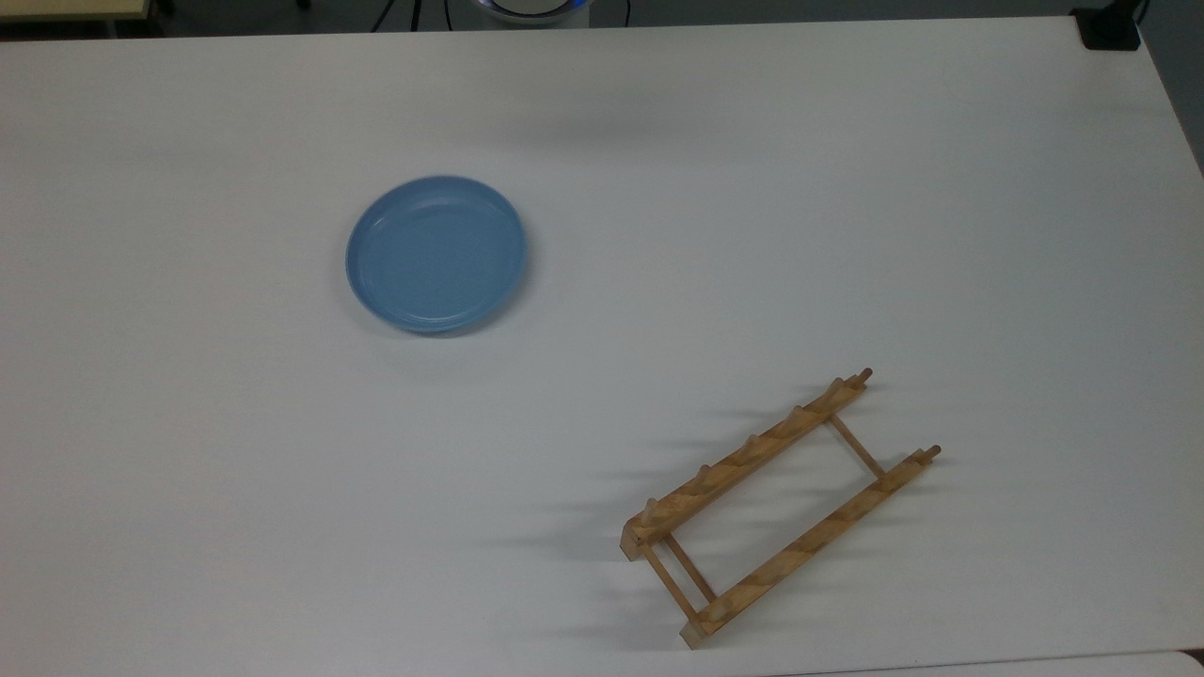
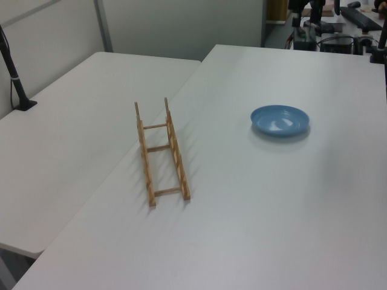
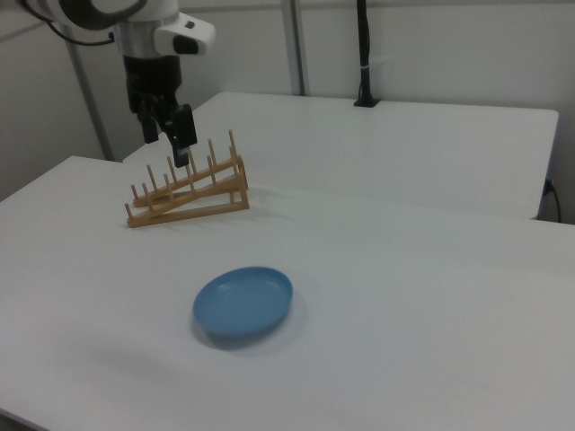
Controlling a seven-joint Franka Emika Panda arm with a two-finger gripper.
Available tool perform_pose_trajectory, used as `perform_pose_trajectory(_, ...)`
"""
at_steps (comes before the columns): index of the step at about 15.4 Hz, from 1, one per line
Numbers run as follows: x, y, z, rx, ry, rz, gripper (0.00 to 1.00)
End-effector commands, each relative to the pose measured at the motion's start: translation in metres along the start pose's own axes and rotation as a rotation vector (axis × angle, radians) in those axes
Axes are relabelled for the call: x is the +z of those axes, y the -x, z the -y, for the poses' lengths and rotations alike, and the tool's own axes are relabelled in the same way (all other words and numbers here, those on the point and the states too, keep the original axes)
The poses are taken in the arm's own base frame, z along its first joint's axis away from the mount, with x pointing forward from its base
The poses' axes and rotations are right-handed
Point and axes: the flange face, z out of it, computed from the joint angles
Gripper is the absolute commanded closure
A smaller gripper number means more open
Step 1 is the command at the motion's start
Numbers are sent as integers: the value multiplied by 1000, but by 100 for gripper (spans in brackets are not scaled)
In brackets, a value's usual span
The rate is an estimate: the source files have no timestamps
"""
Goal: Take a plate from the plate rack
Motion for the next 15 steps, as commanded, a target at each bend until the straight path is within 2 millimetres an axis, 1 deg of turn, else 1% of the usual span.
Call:
perform_pose_trajectory(1,0,7,13,-41,74,-19,0)
perform_pose_trajectory(3,-3,-2,14,-120,79,-85,0)
perform_pose_trajectory(5,2,-13,13,-195,81,-134,0)
perform_pose_trajectory(6,1,-16,13,-226,84,-157,0)
perform_pose_trajectory(10,6,-21,13,-321,91,-159,0)
perform_pose_trajectory(15,8,-21,15,-314,90,-152,0)
